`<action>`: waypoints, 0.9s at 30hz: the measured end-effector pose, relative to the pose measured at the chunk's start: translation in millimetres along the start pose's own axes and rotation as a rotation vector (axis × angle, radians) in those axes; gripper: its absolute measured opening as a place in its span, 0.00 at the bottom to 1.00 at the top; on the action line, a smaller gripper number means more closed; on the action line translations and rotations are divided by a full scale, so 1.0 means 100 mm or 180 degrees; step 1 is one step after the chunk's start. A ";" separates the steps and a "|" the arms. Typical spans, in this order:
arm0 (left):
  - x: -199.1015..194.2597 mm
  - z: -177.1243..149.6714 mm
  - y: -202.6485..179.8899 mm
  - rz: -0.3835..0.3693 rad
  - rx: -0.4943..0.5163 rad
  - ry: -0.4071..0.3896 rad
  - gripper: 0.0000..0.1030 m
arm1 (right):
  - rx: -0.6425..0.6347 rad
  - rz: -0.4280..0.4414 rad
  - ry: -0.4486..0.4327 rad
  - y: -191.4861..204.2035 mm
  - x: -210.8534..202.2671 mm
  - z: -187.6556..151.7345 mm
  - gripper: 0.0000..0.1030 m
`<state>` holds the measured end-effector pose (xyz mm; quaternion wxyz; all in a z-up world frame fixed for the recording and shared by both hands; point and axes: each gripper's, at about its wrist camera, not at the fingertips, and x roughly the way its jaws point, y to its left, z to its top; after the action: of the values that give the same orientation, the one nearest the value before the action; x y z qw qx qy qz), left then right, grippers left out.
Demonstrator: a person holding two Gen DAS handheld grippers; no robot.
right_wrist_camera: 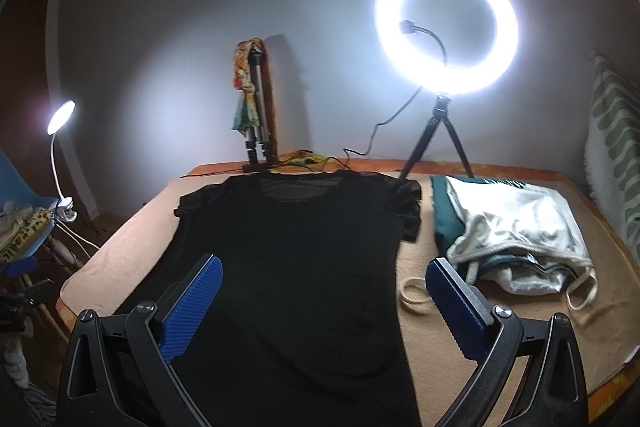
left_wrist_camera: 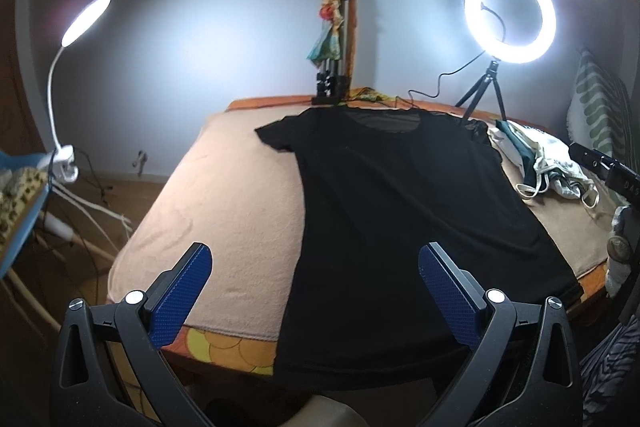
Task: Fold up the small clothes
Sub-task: 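Move the right gripper to the shirt's side edge near the shoulder while left gripper lowers to hem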
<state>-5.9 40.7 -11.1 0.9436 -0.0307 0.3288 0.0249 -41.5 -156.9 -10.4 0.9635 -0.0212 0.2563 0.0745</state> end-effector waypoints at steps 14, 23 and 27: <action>0.31 -0.39 0.51 -0.0160 -0.0371 0.0367 0.91 | -0.0176 0.0595 0.0187 0.64 0.35 0.55 0.97; 0.49 -0.54 0.46 -0.0385 -0.0379 0.0667 0.77 | -0.0334 0.0985 0.0563 1.29 0.92 0.87 0.93; 0.54 -0.56 0.50 -0.0465 -0.0458 0.0752 0.70 | -0.0236 0.1150 0.0740 1.59 1.28 0.96 0.93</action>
<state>-1.6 88.1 -91.2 0.8929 -0.1248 0.4319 -0.0242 90.6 24.8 9.3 0.8970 -0.0188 0.3624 0.2524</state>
